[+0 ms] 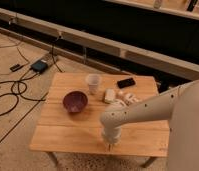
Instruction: Drag the pepper across the table
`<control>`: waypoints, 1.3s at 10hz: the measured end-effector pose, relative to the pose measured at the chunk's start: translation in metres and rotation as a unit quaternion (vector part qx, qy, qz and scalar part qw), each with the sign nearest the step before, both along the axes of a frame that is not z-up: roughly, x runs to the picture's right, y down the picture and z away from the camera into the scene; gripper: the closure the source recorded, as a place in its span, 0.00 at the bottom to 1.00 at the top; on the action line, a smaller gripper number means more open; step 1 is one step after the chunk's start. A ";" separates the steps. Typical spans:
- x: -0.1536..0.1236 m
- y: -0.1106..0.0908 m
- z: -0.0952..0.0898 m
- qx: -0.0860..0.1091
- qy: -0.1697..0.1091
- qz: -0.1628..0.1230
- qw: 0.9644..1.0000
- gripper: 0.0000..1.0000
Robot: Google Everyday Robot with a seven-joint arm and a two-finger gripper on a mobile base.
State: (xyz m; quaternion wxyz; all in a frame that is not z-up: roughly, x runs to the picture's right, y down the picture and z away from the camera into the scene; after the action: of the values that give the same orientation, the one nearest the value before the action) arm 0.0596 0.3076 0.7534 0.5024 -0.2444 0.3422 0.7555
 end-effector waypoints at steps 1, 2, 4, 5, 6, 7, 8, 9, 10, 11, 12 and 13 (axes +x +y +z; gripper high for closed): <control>0.000 0.000 0.000 0.000 0.000 0.000 1.000 1.00; 0.000 0.000 0.000 0.000 0.000 0.000 1.000 1.00; 0.000 0.000 0.000 0.000 0.000 0.000 1.000 1.00; 0.000 0.000 0.000 0.000 0.000 0.000 1.000 1.00; 0.000 0.000 0.000 0.000 0.000 0.000 1.000 1.00; 0.000 0.000 0.000 0.000 0.000 0.000 1.000 1.00; 0.000 0.000 0.000 0.000 0.000 0.000 1.000 1.00; 0.000 0.000 0.000 0.000 0.000 0.000 1.000 1.00; 0.000 0.000 0.000 0.000 0.000 0.000 1.000 1.00; 0.000 0.000 0.000 0.000 0.000 0.000 1.000 1.00; 0.000 0.000 0.000 0.000 0.000 0.000 1.000 1.00; 0.000 0.000 0.000 0.000 0.000 0.000 1.000 1.00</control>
State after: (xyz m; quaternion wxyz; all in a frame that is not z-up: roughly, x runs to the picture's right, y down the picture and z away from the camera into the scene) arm 0.0597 0.3076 0.7535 0.5024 -0.2443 0.3423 0.7555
